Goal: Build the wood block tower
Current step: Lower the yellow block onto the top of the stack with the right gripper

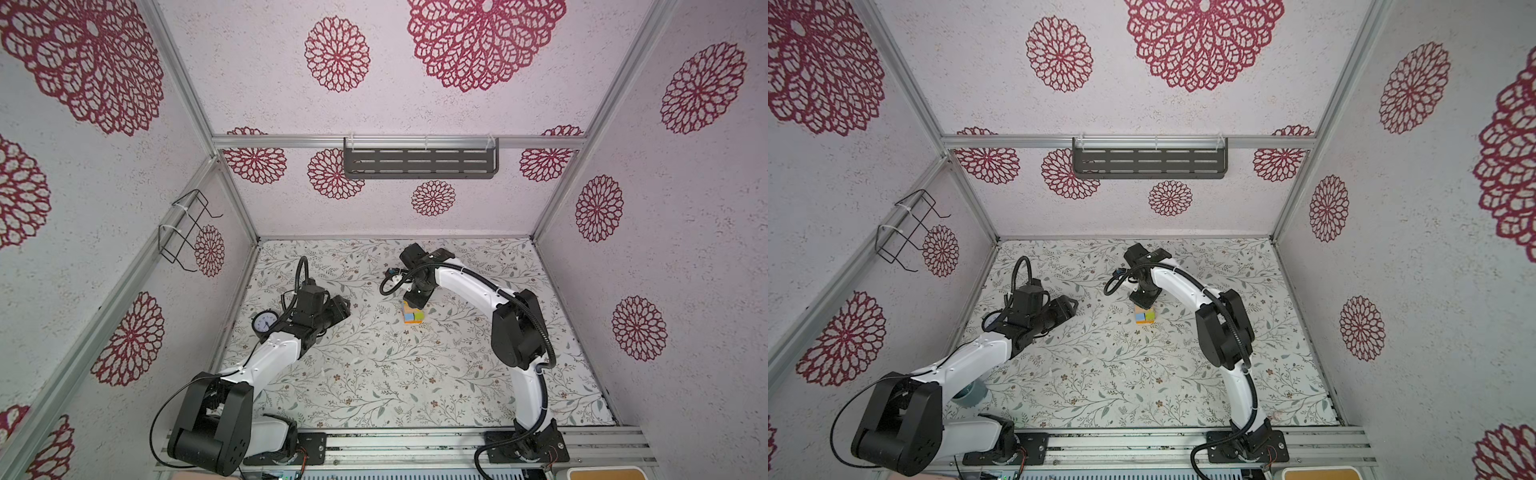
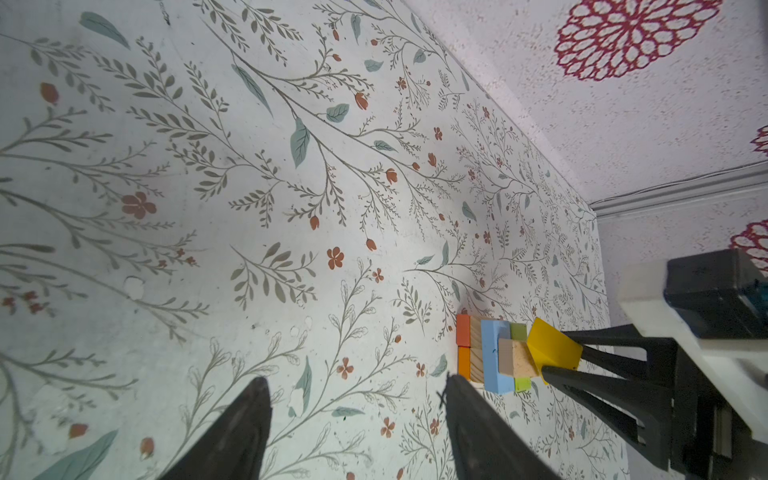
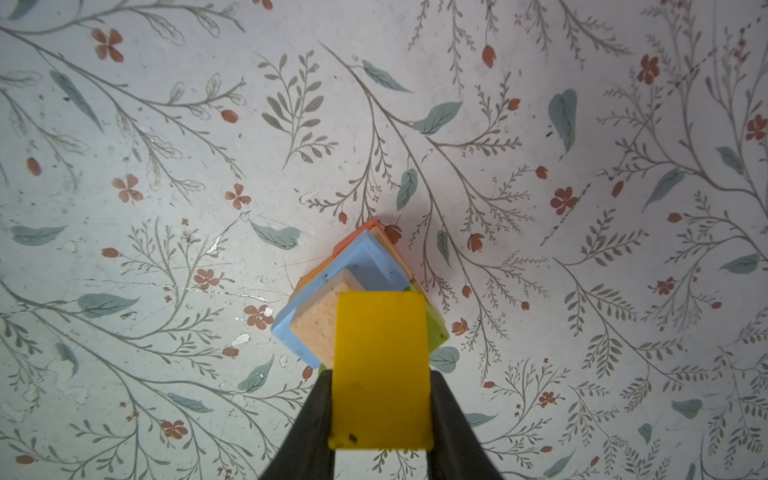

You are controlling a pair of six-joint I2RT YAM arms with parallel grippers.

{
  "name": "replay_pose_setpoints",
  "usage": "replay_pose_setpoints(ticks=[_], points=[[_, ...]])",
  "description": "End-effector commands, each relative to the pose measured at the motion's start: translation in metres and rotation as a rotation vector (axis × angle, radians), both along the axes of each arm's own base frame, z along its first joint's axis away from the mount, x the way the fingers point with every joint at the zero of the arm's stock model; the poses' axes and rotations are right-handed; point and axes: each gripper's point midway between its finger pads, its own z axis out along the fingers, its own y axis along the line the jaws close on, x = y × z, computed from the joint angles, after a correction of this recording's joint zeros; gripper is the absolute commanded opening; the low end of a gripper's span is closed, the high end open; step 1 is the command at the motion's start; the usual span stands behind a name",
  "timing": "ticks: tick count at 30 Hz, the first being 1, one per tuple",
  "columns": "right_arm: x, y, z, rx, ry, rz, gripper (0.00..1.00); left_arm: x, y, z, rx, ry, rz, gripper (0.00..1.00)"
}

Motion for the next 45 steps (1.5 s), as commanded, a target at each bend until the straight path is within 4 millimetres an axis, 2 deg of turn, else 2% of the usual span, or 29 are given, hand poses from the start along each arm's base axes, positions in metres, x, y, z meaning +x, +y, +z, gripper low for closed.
replay_pose_setpoints(ticks=[1,19,30,37,41,45], points=[[0.000,-0.005,0.001,-0.011,0.010,-0.005,0.20,0.002,-0.004,-0.001,-0.005,-0.006,-0.008,0.69],[0.000,-0.004,0.000,-0.010,0.012,-0.007,0.30,0.002,-0.004,-0.002,-0.007,-0.003,-0.007,0.69],[-0.001,-0.004,-0.001,-0.008,0.017,-0.006,0.41,0.002,-0.004,-0.002,-0.007,-0.003,-0.010,0.69],[0.000,-0.004,0.000,-0.011,0.009,-0.008,0.43,0.003,-0.004,-0.001,-0.004,-0.003,-0.012,0.69],[0.006,-0.006,0.007,-0.011,-0.024,-0.017,0.43,0.005,-0.005,0.002,-0.003,-0.008,-0.014,0.69],[0.012,-0.004,0.021,0.027,-0.069,-0.025,0.43,0.006,-0.006,0.007,0.003,-0.008,-0.023,0.70]])
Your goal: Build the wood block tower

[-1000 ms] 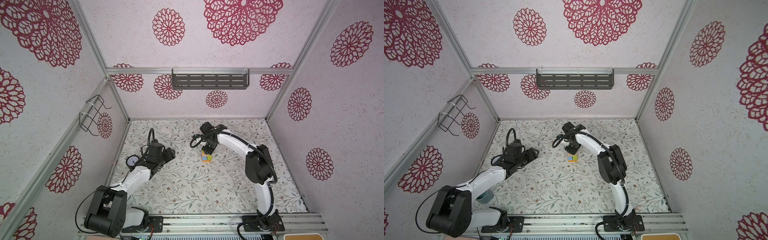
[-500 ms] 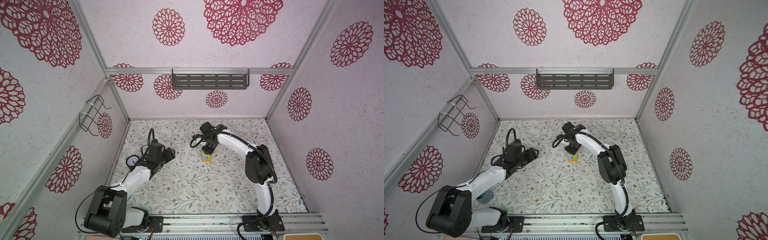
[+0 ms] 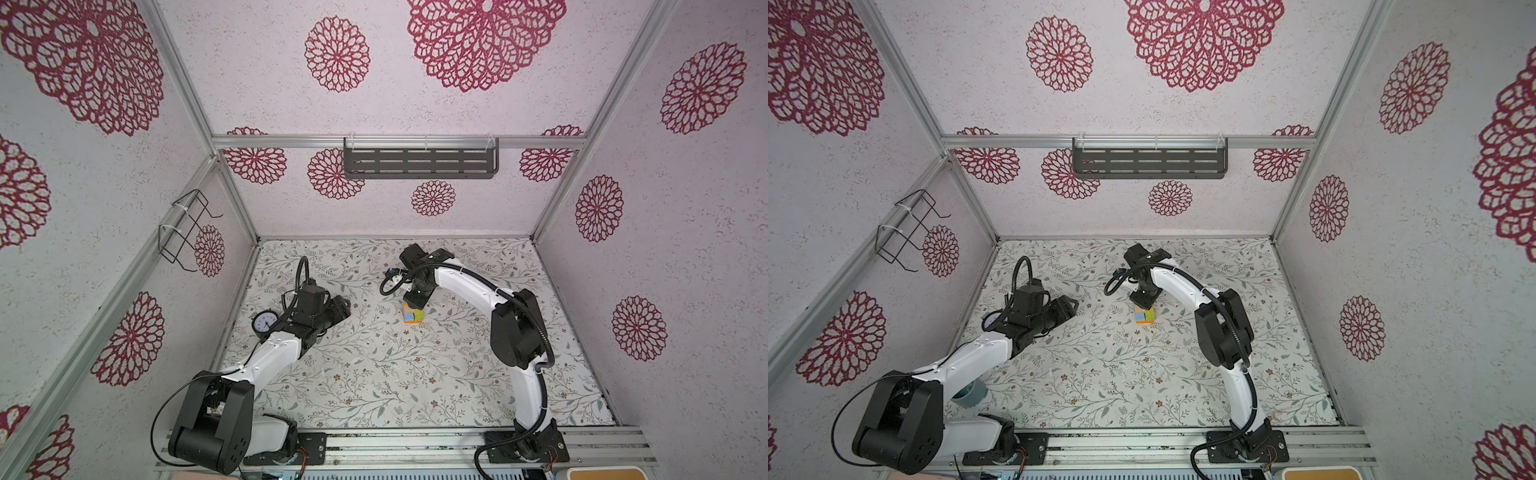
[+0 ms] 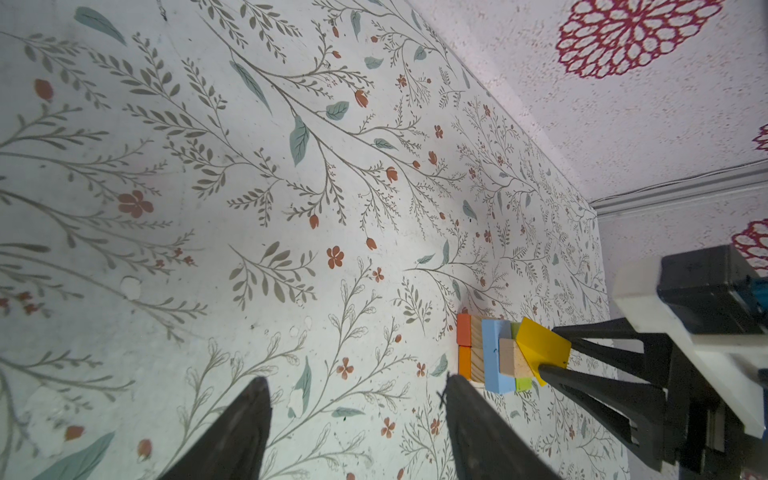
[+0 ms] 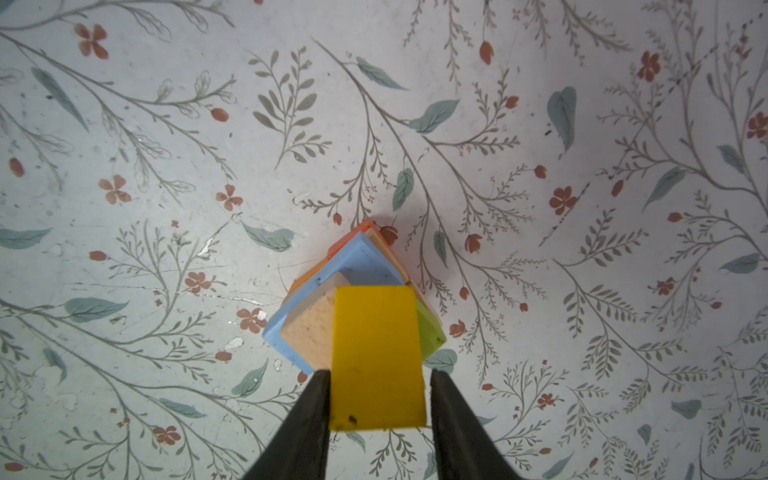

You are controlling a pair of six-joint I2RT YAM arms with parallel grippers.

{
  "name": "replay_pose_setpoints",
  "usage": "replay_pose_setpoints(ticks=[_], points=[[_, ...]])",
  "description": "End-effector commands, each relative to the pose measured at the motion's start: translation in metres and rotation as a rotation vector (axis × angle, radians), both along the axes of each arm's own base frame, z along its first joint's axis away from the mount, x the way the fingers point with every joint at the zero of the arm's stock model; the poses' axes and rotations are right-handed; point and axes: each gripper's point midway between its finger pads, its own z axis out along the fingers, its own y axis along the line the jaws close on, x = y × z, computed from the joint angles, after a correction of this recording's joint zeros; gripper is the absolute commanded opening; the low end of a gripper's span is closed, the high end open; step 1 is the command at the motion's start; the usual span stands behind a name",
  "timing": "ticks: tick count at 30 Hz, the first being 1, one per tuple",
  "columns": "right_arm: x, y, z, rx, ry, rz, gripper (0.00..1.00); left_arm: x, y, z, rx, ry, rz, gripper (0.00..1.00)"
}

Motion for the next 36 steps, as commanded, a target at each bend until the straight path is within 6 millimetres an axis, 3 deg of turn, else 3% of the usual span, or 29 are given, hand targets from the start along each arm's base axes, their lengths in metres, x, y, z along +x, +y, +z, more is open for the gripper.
replay_pose_setpoints(ticks=[1,6,13,18,26,32,33,35,36], points=[[0.010,-0.003,0.027,0.040,-0.070,-0.020,0.43,0.005,-0.005,0.010,0.006,-0.014,-0.020,0.70],[0.010,0.002,0.043,0.082,-0.092,-0.014,0.46,0.006,-0.004,0.021,0.009,-0.028,-0.017,0.70],[0.000,0.000,0.049,0.093,-0.075,-0.009,0.56,0.003,-0.001,0.032,0.016,-0.029,-0.011,0.71],[-0.002,-0.004,0.055,0.100,-0.093,-0.022,0.57,-0.003,0.004,0.041,0.020,-0.042,0.007,0.71],[0.004,-0.009,0.103,0.196,-0.259,-0.086,0.58,-0.008,0.021,0.075,0.094,-0.078,0.056,0.72],[0.008,-0.035,0.151,0.301,-0.492,-0.242,0.66,-0.019,0.049,0.104,0.188,-0.118,0.145,0.76],[0.006,-0.039,0.158,0.327,-0.522,-0.264,0.67,-0.022,0.053,0.107,0.201,-0.124,0.160,0.79],[0.000,-0.049,0.168,0.383,-0.571,-0.316,0.71,-0.027,0.064,0.118,0.233,-0.142,0.203,1.00],[-0.003,-0.054,0.173,0.409,-0.593,-0.338,0.73,-0.030,0.068,0.122,0.247,-0.150,0.218,0.97]])
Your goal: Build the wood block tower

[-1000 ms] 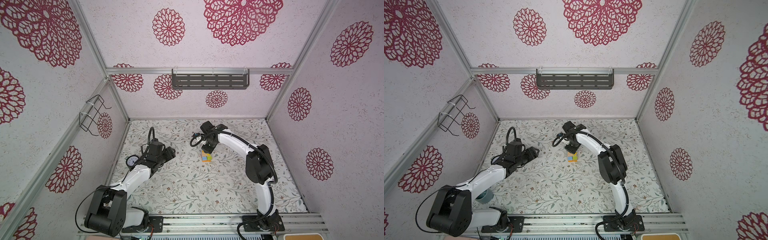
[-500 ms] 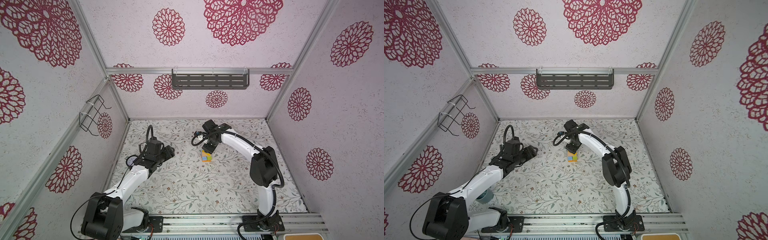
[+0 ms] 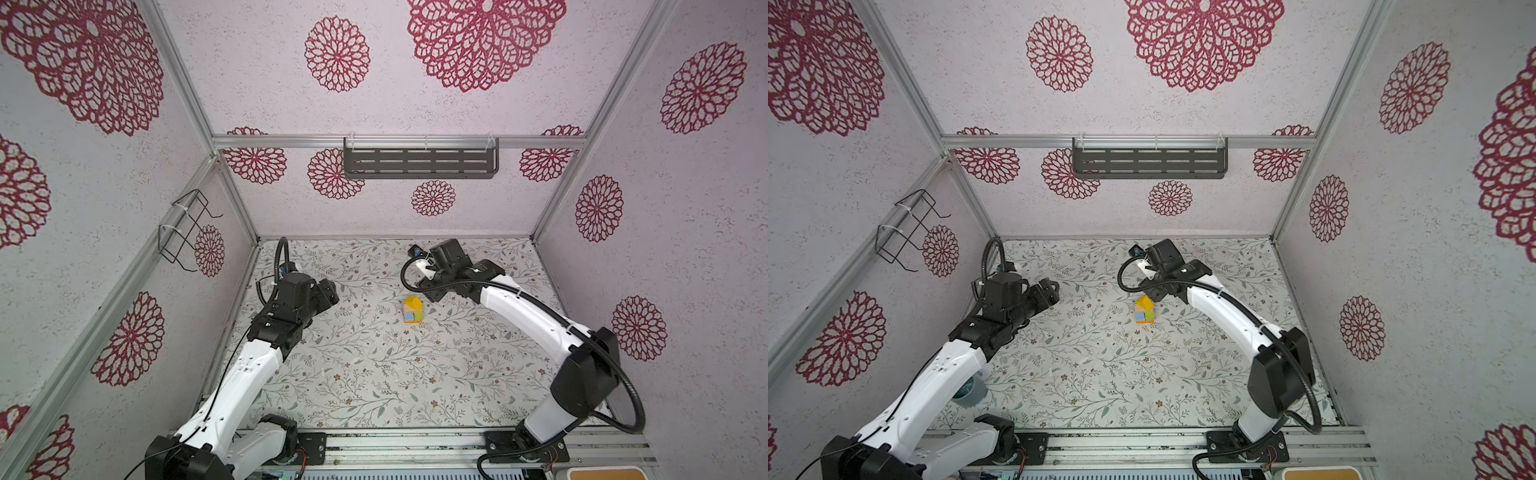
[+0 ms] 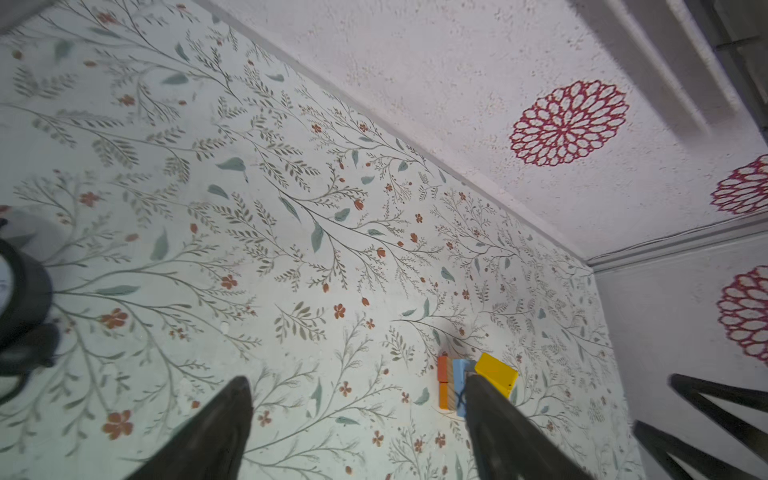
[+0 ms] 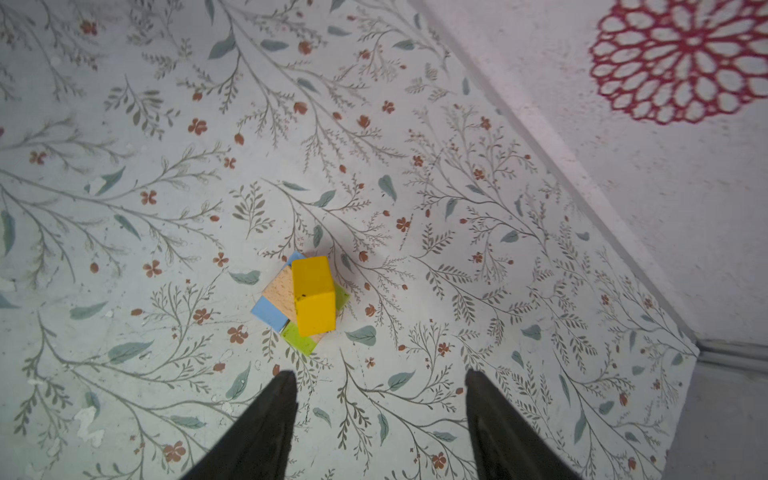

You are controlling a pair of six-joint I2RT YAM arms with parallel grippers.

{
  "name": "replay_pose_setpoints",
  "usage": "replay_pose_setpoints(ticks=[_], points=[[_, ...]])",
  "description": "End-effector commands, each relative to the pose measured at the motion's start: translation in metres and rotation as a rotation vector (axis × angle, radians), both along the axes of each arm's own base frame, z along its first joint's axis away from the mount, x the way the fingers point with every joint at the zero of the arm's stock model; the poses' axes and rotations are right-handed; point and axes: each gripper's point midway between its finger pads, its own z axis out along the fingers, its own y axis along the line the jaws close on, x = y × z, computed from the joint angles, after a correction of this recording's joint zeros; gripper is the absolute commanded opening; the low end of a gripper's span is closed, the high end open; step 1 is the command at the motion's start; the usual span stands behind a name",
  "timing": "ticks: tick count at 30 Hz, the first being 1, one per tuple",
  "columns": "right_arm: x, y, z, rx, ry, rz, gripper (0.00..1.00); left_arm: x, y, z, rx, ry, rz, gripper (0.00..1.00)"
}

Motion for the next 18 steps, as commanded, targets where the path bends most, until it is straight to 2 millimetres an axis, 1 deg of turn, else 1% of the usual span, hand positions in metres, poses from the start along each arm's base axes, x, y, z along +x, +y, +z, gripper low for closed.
replay_pose_setpoints(ticks=[1,3,7,8,10,12,15,17,18], points=[[0.005,-0.017,0.044,0.171,-0.163,-0.141,0.74,-0.013,0.026,0.012,0.100,-0.004,0.089,0.97],[0.001,-0.030,0.049,0.230,-0.193,-0.187,0.78,-0.018,0.035,0.021,0.127,-0.022,0.124,0.97],[-0.005,-0.061,0.044,0.308,-0.232,-0.307,0.96,-0.031,0.056,0.035,0.184,-0.054,0.203,0.97],[-0.006,-0.071,0.042,0.314,-0.243,-0.346,0.99,-0.034,0.061,0.037,0.198,-0.065,0.224,0.97],[-0.006,-0.092,0.038,0.330,-0.266,-0.435,0.99,-0.040,0.072,0.040,0.225,-0.085,0.270,0.97],[-0.005,-0.117,0.030,0.338,-0.288,-0.536,0.99,-0.043,0.080,0.040,0.257,-0.097,0.303,0.97],[-0.007,-0.157,0.020,0.318,-0.368,-0.693,0.99,-0.047,0.093,0.032,0.313,-0.085,0.356,0.97],[-0.013,-0.185,0.011,0.291,-0.440,-0.811,0.99,-0.050,0.099,0.027,0.368,-0.046,0.358,0.97],[-0.015,-0.195,0.006,0.278,-0.468,-0.853,0.99,-0.050,0.101,0.026,0.380,-0.041,0.362,0.97]])
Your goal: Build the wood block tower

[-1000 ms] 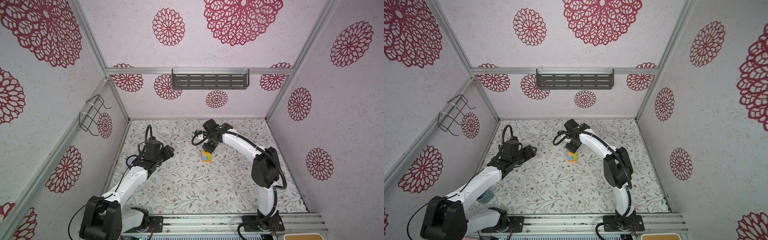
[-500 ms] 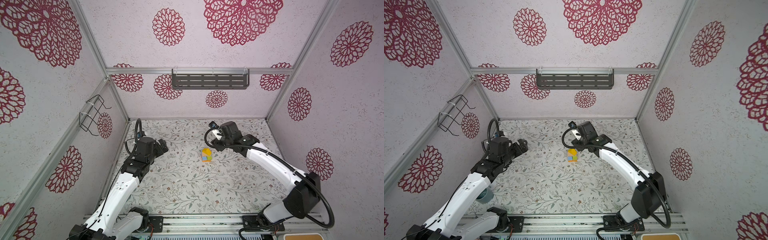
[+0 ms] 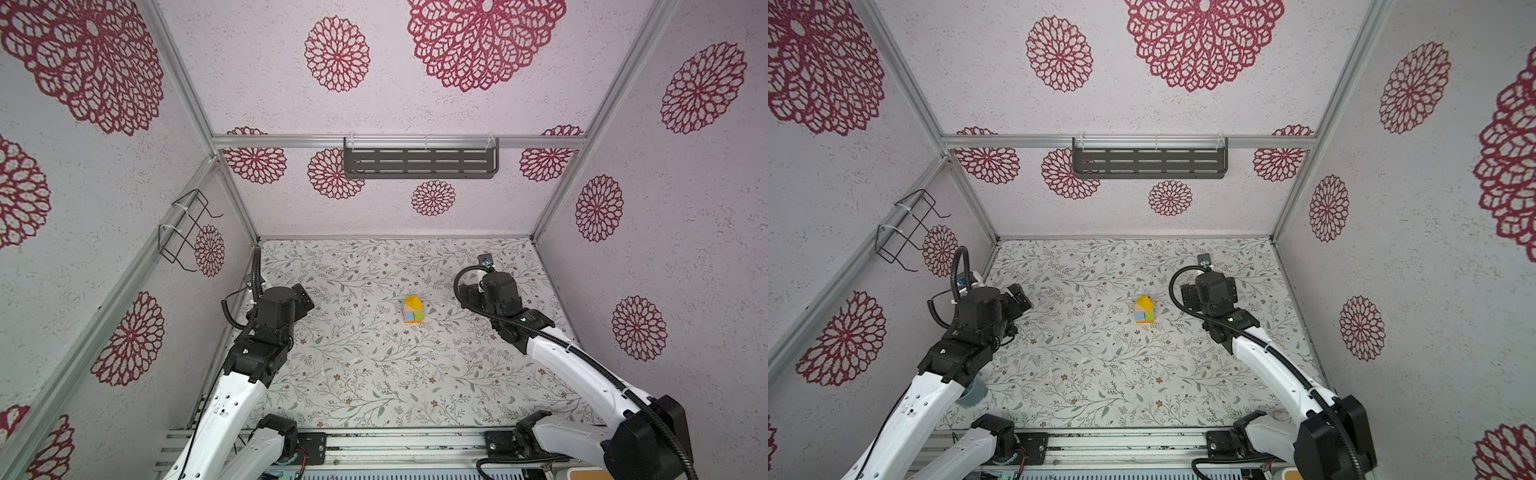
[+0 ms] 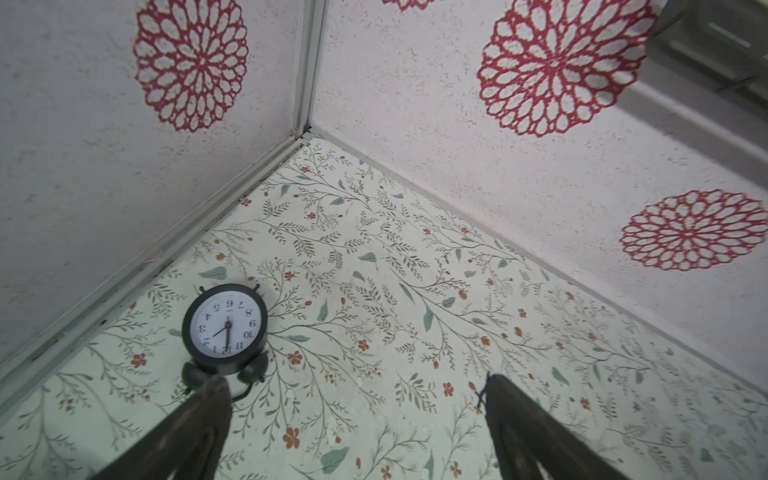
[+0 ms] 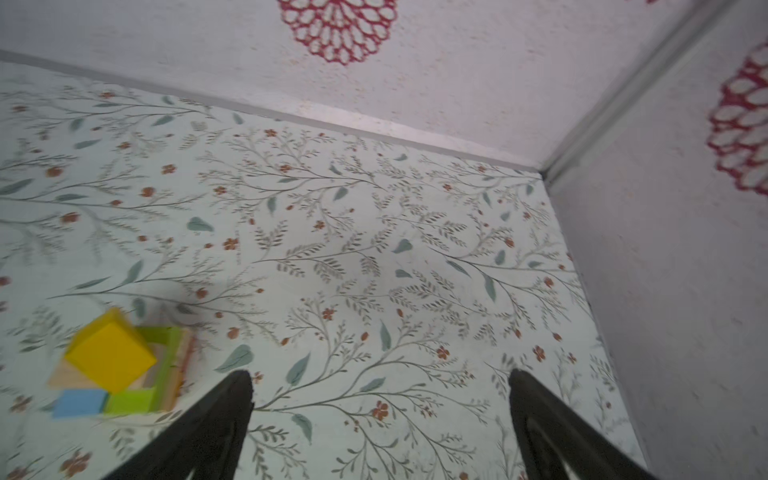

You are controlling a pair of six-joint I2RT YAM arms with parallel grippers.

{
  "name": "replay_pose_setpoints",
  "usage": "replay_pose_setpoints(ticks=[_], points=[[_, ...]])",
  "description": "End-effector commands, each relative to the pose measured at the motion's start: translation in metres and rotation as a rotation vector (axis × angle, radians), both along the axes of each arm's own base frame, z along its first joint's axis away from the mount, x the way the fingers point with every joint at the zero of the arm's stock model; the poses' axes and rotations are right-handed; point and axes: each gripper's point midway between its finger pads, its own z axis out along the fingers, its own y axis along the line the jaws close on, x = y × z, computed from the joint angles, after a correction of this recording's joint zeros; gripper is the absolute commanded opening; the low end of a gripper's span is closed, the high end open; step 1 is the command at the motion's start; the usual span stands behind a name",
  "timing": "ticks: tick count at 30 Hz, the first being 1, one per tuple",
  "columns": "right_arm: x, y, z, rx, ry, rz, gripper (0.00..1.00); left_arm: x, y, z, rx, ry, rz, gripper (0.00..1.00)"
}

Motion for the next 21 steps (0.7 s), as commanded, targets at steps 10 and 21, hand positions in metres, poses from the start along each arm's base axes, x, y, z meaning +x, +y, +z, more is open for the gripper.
replay_pose_setpoints(ticks=[10,21], points=[[-0.019,-0.083,-0.013,-0.095,-0.261,-0.397,0.99,0.034,0.049,-0.041,0.149,0.062,0.118,0.97],[-0.029,-0.124,-0.045,-0.063,-0.343,-0.489,0.99,0.064,0.090,-0.091,0.194,0.040,0.092,0.97]])
